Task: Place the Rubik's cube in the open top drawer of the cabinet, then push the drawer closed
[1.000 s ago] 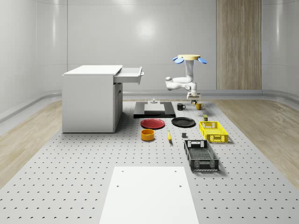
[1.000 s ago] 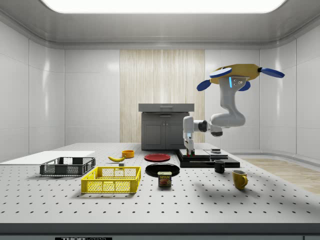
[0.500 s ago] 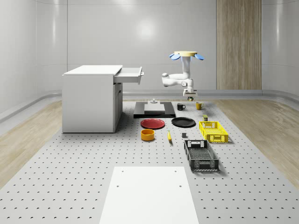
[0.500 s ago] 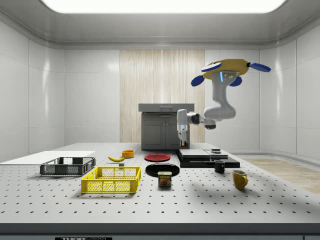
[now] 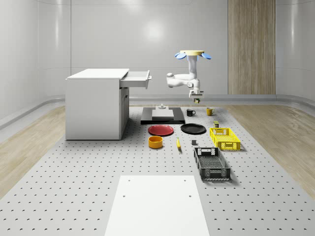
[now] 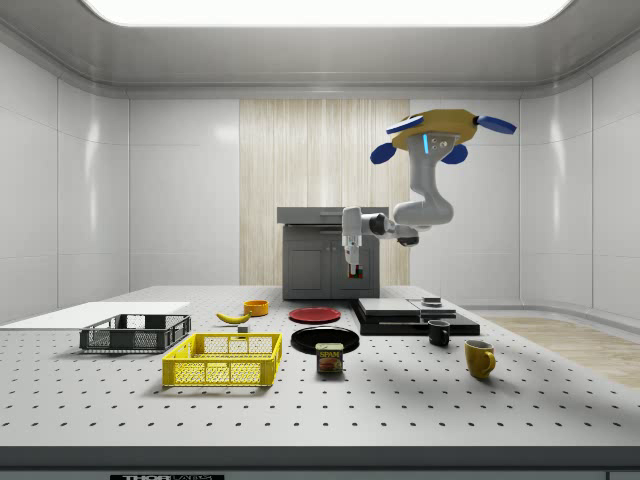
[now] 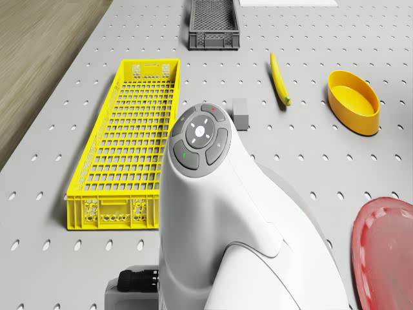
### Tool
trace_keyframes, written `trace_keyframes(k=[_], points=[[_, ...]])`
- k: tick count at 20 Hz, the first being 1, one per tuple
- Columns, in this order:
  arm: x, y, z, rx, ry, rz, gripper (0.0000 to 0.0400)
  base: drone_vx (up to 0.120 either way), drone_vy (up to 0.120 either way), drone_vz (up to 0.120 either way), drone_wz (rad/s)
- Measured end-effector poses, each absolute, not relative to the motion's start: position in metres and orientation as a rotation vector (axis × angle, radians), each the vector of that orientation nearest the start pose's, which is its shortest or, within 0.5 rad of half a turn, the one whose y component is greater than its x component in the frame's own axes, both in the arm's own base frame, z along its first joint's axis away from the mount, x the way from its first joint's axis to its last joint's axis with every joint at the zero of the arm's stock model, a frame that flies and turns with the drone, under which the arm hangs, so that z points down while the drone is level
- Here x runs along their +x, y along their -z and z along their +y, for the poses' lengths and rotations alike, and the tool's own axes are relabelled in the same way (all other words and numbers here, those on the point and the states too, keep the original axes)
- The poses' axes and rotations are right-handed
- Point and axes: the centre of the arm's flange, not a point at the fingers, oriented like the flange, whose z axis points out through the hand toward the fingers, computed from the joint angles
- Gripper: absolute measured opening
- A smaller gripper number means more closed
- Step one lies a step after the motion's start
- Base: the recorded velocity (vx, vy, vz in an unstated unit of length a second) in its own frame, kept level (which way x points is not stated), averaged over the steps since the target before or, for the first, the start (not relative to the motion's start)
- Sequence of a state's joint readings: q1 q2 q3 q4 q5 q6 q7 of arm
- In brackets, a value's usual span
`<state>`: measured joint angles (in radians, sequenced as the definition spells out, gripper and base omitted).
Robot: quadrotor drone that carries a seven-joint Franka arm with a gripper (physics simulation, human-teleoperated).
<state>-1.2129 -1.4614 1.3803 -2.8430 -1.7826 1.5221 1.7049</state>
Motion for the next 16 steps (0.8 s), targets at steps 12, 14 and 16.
trace_keyframes(k=[12,14,16], points=[[0.3168,-0.4887,-0.0060,0.001,-0.785,-0.002,0.0325,0.113,-0.120,0.120,0.000],[0.3168,-0.4887,-0.0060,0.001,-0.785,-0.002,0.0325,0.120,-0.120,0.120,0.000],[0.3168,-0.4887,-0.0060,0.001,-0.785,-0.002,0.0325,0.120,-0.120,0.120,0.000]])
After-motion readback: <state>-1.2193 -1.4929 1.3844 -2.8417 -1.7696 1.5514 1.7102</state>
